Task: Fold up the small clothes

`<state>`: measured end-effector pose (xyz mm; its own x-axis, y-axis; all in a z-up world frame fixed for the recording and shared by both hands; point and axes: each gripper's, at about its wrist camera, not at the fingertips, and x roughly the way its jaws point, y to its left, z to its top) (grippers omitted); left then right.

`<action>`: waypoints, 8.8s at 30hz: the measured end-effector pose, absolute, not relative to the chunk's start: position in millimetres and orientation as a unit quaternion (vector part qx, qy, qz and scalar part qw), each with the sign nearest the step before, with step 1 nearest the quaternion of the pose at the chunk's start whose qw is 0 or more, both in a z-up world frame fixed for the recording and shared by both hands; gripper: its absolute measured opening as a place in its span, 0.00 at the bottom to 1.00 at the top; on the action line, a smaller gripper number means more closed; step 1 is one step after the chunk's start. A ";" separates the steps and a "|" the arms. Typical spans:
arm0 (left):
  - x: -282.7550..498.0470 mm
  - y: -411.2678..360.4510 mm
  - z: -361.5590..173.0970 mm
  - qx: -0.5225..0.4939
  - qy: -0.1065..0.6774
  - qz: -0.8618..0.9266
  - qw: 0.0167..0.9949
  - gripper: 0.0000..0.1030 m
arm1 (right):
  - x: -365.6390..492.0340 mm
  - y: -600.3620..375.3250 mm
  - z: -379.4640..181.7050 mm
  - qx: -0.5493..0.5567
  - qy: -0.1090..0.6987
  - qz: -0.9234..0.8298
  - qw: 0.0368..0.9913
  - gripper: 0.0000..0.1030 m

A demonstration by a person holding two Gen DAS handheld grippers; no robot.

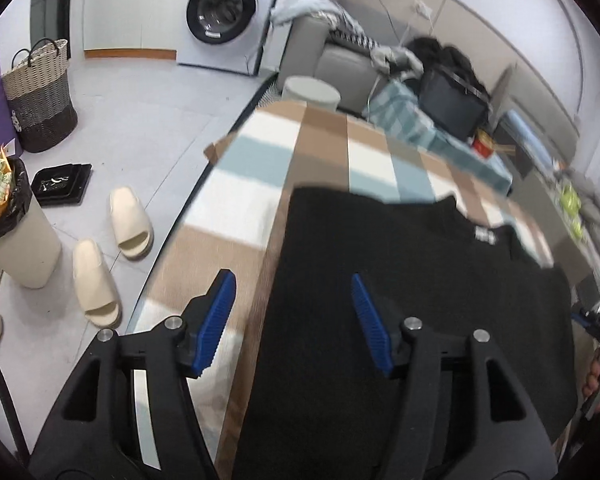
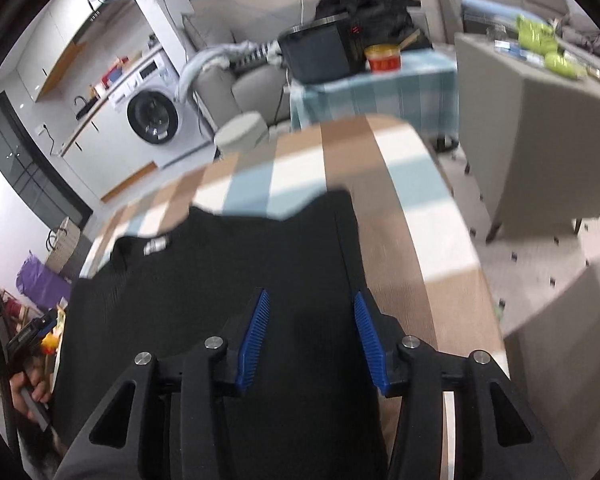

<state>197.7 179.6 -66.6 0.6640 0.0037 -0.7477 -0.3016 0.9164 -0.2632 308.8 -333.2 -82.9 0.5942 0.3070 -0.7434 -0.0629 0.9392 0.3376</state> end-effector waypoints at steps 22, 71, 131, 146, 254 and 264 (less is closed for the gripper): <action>181.5 120.2 -93.7 -0.073 0.451 0.039 0.888 0.51 | 246.0 -301.9 -110.2 0.049 0.488 0.158 0.857 0.37; 43.8 8.7 -83.0 -0.042 0.440 -0.008 0.897 0.81 | 154.1 -182.9 -102.8 -0.025 0.443 0.185 0.877 0.38; 23.8 83.7 -88.6 -0.268 0.358 0.126 0.886 0.19 | 96.6 -206.3 -102.4 0.001 0.439 0.167 0.883 0.78; 20.3 44.8 -25.7 -0.140 0.302 0.086 0.939 0.17 | 95.1 -215.7 -97.9 0.025 0.433 0.166 0.886 0.78; 140.4 -25.6 -80.1 -0.129 0.455 -0.091 0.876 0.34 | 99.5 -300.4 -106.3 0.156 0.476 0.162 0.850 0.21; 132.2 -17.3 -76.6 -0.143 0.448 -0.088 0.878 0.43 | 121.2 -291.1 -69.0 0.157 0.419 0.195 0.873 0.04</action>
